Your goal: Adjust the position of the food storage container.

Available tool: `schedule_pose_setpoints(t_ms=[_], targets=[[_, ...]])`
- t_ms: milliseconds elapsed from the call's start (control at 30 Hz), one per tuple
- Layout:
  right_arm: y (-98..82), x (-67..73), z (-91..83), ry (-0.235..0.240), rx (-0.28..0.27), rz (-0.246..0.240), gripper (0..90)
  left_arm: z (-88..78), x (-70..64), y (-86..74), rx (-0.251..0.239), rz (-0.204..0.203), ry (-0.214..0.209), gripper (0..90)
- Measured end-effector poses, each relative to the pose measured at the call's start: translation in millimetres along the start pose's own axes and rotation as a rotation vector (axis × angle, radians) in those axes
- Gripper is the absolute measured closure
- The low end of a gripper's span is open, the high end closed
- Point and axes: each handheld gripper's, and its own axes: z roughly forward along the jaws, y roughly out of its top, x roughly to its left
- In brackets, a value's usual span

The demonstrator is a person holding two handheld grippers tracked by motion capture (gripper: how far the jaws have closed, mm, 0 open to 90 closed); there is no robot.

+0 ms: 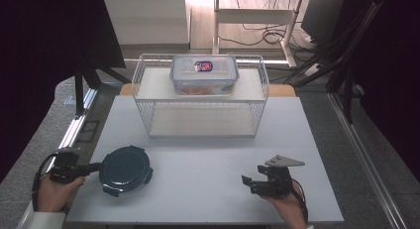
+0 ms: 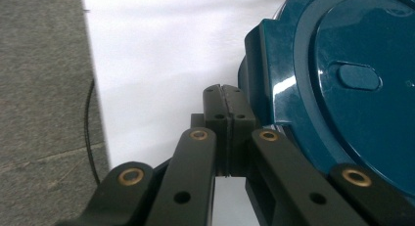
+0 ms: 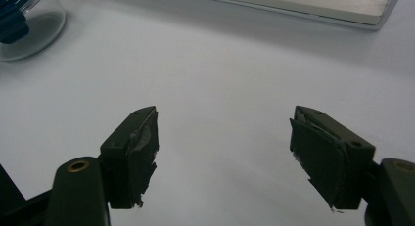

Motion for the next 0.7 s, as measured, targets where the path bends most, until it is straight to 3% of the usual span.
schedule_pose_setpoints(t_ms=[167,700], targets=[[0.0,-0.5,-0.3,-0.003,-0.002,0.001,26.0,7.3,-16.0,2.2,0.022,0.033,-0.059,90.0],[0.2,-2.0,-1.0,-0.008,-0.006,0.014,26.0,23.2,-55.9,7.6,0.048,0.100,-0.112,90.0]])
